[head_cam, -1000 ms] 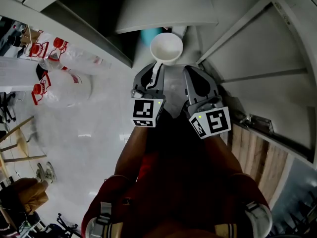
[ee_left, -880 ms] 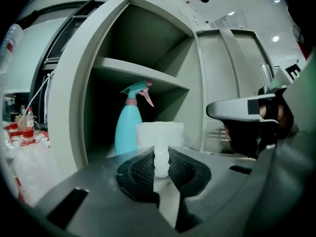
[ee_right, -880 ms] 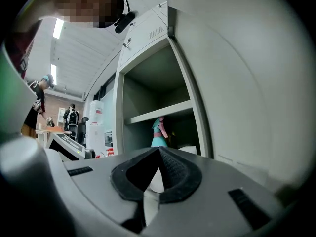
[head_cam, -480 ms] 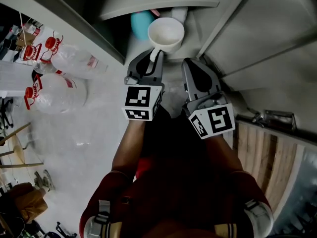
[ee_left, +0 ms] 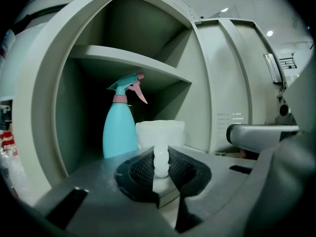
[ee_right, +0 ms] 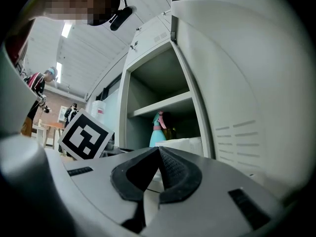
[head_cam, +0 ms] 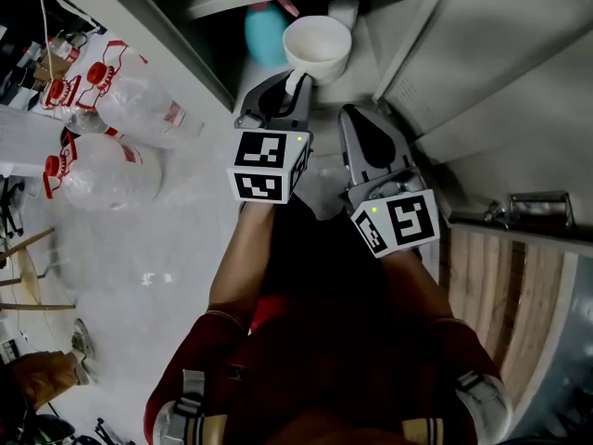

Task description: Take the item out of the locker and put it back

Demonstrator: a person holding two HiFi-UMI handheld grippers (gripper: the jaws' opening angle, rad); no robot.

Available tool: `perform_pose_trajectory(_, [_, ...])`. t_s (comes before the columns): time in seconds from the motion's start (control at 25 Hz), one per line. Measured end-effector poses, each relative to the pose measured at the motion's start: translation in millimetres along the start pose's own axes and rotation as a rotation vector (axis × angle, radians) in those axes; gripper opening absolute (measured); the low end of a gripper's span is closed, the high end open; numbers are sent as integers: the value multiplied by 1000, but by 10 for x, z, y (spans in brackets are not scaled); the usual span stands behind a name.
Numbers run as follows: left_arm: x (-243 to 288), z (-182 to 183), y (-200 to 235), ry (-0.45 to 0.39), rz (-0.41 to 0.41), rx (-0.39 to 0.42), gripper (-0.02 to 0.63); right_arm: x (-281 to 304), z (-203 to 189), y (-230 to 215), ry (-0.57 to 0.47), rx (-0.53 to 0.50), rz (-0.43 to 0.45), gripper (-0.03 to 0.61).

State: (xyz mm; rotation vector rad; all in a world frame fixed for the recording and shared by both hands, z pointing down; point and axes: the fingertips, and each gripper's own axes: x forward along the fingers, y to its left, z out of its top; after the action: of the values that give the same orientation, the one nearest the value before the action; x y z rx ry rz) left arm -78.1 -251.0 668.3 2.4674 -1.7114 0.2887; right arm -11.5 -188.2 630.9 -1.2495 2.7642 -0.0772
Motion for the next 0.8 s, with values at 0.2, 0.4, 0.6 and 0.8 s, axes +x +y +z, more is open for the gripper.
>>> perform_pose_trajectory(0.2, [52, -17, 4, 12, 9, 7, 51, -58, -91, 16, -5, 1, 4, -2])
perform_pose_trajectory(0.4, [92, -17, 1, 45, 8, 2, 51, -110, -105, 23, -10, 5, 8, -2])
perform_pose_trajectory(0.6, [125, -8, 11, 86, 8, 17, 52, -142, -51, 55, -27, 10, 20, -2])
perform_pose_trajectory(0.8, [211, -8, 24, 128, 5, 28, 52, -144, -14, 42, -34, 16, 34, -2])
